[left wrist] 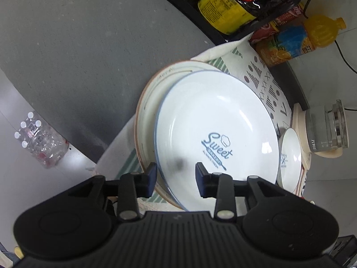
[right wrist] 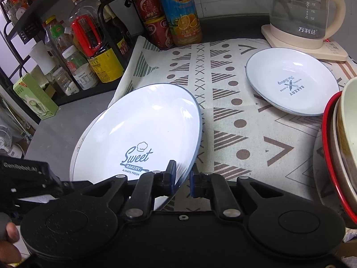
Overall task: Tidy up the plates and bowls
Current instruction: 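Open both grippers to release the 'Sweet' plate and pull back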
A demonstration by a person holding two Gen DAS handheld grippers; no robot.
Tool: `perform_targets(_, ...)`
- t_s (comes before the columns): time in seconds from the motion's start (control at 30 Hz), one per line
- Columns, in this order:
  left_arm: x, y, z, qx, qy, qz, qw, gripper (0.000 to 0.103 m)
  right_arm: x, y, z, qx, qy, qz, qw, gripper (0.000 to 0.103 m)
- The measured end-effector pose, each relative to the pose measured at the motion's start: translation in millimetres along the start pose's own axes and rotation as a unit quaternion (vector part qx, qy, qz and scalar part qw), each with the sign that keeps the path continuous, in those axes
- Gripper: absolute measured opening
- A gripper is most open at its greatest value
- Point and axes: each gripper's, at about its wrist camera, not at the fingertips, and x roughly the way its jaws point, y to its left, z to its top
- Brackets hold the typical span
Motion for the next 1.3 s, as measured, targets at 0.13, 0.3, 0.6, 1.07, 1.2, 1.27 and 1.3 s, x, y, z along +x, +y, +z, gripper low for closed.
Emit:
perform_targets(0.13,-7,-3,9,0.003,-0.016,0.006,0.9998,0.036,1,-1,2,-0.003,0.001,0.0,1.0,0.011)
perform_targets(0.3,-17,-5,19,0.005,-0.065,0.019,0.9977,0.045,5,-2,1,-0.007,0.006,-0.003,1.0,0.011)
perform_targets(0.6,6,3,30,0.007,-0.071,0.048,0.9963,0.045,12,-1,8,-0.017,0.011,-0.013,1.0,0.012)
perform_targets(1.07,14,13,32,-0.018,-0.082,0.044,0.9955,0.025,25,-2,11,-0.027,0.019,0.0,0.999,0.014)
perform_targets(1.2,13,14,33,-0.021,-0.091,0.042,0.9948,0.022,30,-2,10,-0.028,0.024,0.004,0.999,0.014)
perform_targets(1.27,11,15,34,-0.02,-0.094,0.04,0.9946,0.02,32,-1,9,-0.028,0.028,0.006,0.999,0.014)
perform_targets(1.3,10,16,34,-0.02,-0.095,0.039,0.9945,0.019,33,-1,9,-0.027,0.031,0.007,0.999,0.014)
